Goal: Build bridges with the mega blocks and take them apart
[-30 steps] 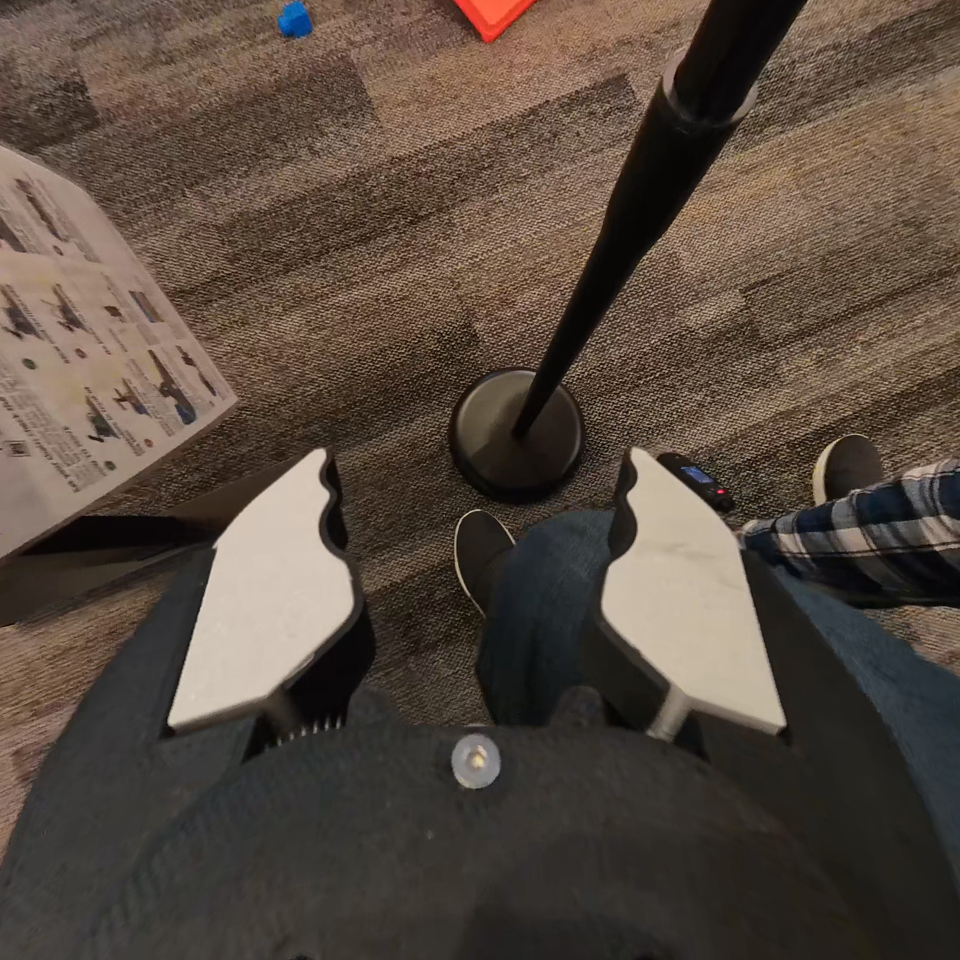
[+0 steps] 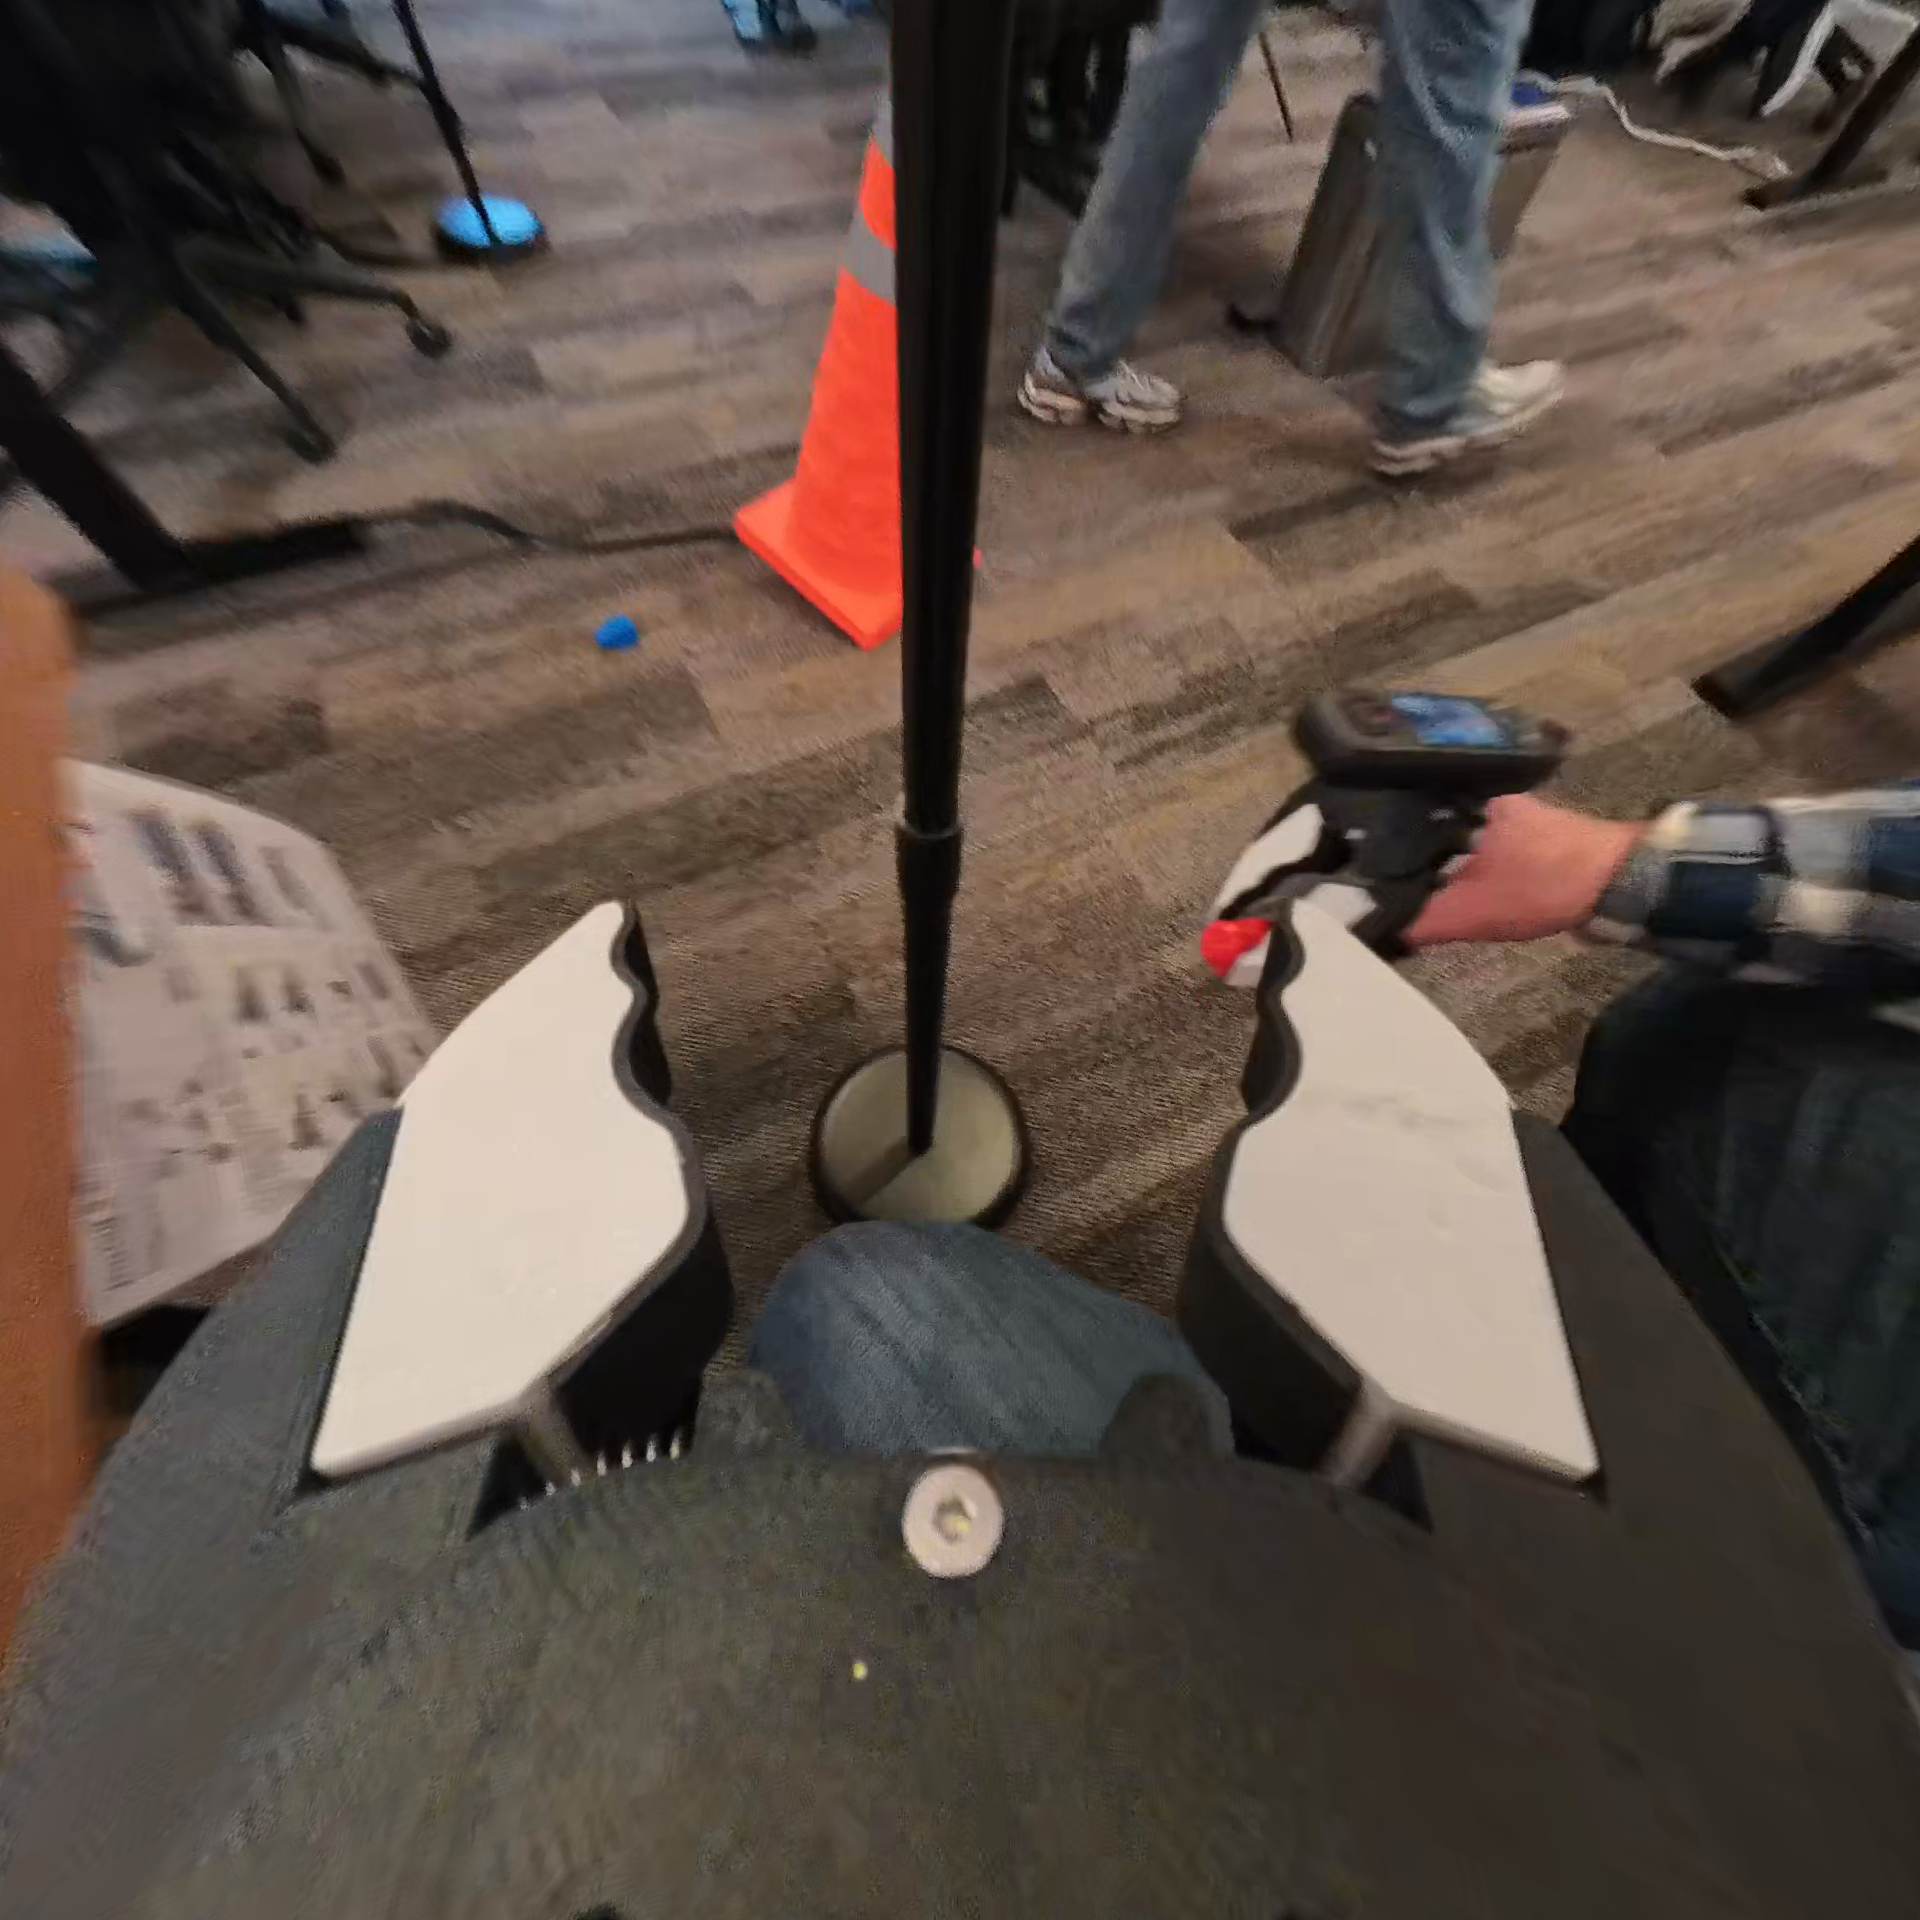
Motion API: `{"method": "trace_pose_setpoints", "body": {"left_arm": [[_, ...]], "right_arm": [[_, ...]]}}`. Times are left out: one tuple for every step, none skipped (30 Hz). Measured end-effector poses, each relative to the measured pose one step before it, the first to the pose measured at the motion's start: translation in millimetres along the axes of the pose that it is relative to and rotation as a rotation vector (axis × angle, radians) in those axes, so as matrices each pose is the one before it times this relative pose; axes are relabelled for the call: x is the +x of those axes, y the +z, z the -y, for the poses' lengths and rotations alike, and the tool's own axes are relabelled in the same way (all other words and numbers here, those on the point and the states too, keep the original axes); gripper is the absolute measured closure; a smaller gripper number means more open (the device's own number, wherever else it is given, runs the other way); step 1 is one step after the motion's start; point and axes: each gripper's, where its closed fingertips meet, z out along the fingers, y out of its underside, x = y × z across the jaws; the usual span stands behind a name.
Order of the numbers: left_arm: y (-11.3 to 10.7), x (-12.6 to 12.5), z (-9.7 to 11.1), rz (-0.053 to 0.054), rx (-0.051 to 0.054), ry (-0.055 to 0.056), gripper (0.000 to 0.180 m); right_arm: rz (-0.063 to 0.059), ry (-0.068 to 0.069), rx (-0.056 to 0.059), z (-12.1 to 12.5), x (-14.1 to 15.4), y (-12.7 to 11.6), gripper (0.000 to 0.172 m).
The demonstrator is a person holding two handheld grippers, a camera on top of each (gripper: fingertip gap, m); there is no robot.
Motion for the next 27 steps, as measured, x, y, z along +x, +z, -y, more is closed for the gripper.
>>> {"method": "trace_pose_setpoints", "body": {"left_arm": [[-23.69,-2.36,3.49,0.0353,0.0313,0.0167,0.072],[-24.42,-4.89,2.07,0.038,0.0201,0.0147,0.072],[-25.55,-7.54,1.2,0.0454,0.0134,0.0131,0.071],[-27.19,-9.85,3.69,0.0515,0.0415,0.0095,0.072],[-26.46,-11.01,3.27,0.0467,0.0442,0.0017,0.077],[-22.88,-11.41,-0.9,0.0428,0.0167,-0.0043,0.077],[-19.61,-11.46,-5.26,0.0431,-0.0044,-0.0055,0.075],[-17.76,-11.55,-5.3,0.0475,0.0107,-0.0011,0.074],[-15.26,-11.37,-5.23,0.0444,0.0169,-0.0024,0.075],[-12.26,-11.71,-6.94,0.0408,-0.004,-0.006,0.073],[-10.68,-12.12,-6.51,0.0366,-0.0111,-0.0076,0.07],[-10.91,-13.94,-2.61,0.0445,0.0179,-0.0056,0.071],[-10.57,-14.82,-1.07,0.048,0.0282,-0.0007,0.072],[-8.16,-13.56,-3.25,0.0388,0.0106,-0.0013,0.072],[-6.51,-12.21,-5.78,0.0335,-0.0013,-0.0115,0.071],[-7.96,-12.1,-3.83,0.0418,0.0174,-0.021,0.072],[-8.55,-10.49,-1.55,0.0351,0.0359,-0.0138,0.077],[-5.91,-9.35,-4.31,0.0251,0.0069,-0.0124,0.079],[-3.24,-7.9,-6.46,0.0109,-0.0218,-0.0229,0.075],[-3.63,-7.76,-2.54,0.0115,-0.0016,-0.026,0.074],[-4.04,-6.89,1.1,0.012,0.0206,-0.0243,0.076],[-2.32,-3.75,-0.96,0.0,0.002,-0.02,0.078],[-0.88,-0.86,-3.36,-0.0011,-0.0147,-0.0062,0.077],[-0.69,1.82,-2.36,-0.0035,-0.0027,0.0059,0.077],[0.02,4.06,-2.57,-0.0126,-0.0057,0.0086,0.078],[0.97,4.17,-3.24,-0.0123,-0.0206,0.0151,0.078],[0.43,3.17,-0.73,-0.0008,-0.0134,0.0292,0.077]], "right_arm": [[0.0154,-0.0519,0.0307,23.56,-27.95,-20.98,0.133],[0.0148,-0.0649,0.0626,31.71,-30.24,-19.39,0.133],[0.0138,-0.0685,0.0569,37.88,-28.78,-14.33,0.133],[0.0078,-0.0613,0.0606,44.14,-24.03,-9.36,0.133],[0.0024,-0.052,0.0802,50.3,-18.11,-4.77,0.133],[0.0044,-0.0465,0.0776,51.87,-12.53,1.77,0.133],[0.0058,-0.0456,0.0531,47.8,-7.08,9.58,0.133],[0.0013,-0.0442,0.0414,42.69,-1.58,15.6,0.133],[0.0096,-0.0342,0.0466,38.87,0.61,19.46,0.133],[0.0317,-0.0314,0.0414,34.26,-1.21,22.88,0.133],[0.0246,-0.0189,0.0206,27.53,0.97,26.69,0.133],[0.0333,-0.0017,0.0139,21.76,0.65,29.74,0.133],[0.0401,0.0025,-0.0017,14.48,-0.32,32.01,0.133],[0.0248,-0.0137,-0.0134,9.27,-0.25,31.91,0.133],[0.0268,-0.0122,-0.0104,7.87,-2.61,29.48,0.133],[0.045,0.0029,-0.0008,7.4,-5.28,27.45,0.133],[0.0277,-0.0026,-0.0195,2.0,-2.9,26.57,0.133],[0.0132,-0.0071,-0.0407,-3.43,-1.37,25.35,0.133],[0.0319,0.0097,-0.0243,-2.54,-4.52,22.25,0.133],[0.0353,0.0185,-0.0123,-2.19,-4.33,19.0,0.133],[0.0018,0.0016,-0.0293,-5.7,0.36,16.73,0.132],[-0.0059,-0.0051,-0.0359,-6.98,1.19,14.31,0.133],[0.0315,0.0079,-0.0262,-5.61,-3.61,11.78,0.132],[0.0215,0.0162,0.0055,-0.8,-1.88,8.16,0.131],[-0.0095,0.0076,0.0166,1.71,2.18,3.99,0.13],[-0.0056,-0.0087,-0.0027,0.6,0.89,2.95,0.128],[-0.0091,-0.0172,-0.0237,-1.8,0.91,2.04,0.12]]}}
